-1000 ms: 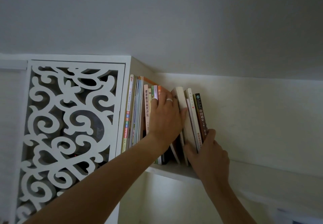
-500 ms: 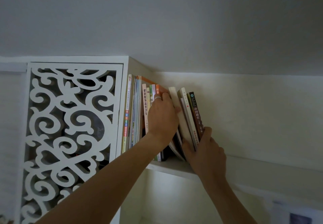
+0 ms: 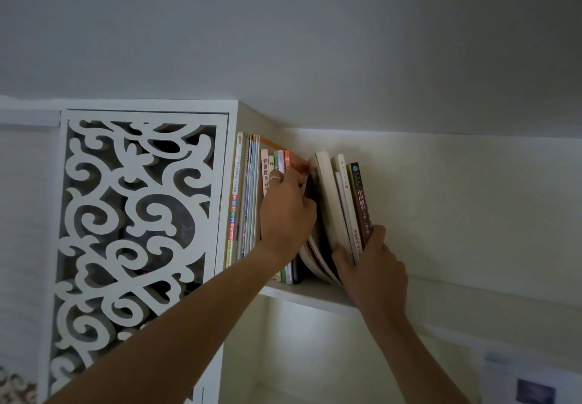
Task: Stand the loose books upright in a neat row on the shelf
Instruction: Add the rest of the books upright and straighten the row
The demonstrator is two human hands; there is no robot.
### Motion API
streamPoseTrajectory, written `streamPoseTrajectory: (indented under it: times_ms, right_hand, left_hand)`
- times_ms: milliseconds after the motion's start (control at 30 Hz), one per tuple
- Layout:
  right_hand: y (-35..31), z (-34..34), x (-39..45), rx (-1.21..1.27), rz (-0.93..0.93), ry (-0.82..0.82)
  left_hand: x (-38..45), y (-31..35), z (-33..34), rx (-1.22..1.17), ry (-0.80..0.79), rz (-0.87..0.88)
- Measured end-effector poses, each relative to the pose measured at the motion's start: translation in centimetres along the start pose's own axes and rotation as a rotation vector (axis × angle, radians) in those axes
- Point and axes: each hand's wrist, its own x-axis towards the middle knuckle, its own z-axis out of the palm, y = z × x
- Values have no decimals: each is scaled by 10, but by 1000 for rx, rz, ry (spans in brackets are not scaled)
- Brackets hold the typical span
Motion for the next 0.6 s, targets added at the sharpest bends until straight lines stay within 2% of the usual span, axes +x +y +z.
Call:
streamPoseTrajectory:
  times_ms: [200,300,433,500,600]
  right_hand:
    - [2,3,-1,-59,-51,1]
    - [3,2,-2,-67,-74,3]
    - [6,8,-5,24,-91,-7]
    - [7,10,-6,89,-91,-6]
    - [7,12,-6,109,-99,11]
  left_hand:
    - [-30,-1,1,0,251,48]
    - [-25,-6,-2,-154,167,-71]
    - [-16,-11,-6,-85,-44,-170]
    - [-21,-9,-10,-136,-11,-126]
    - [-38,-4,-15,-233,156,-51]
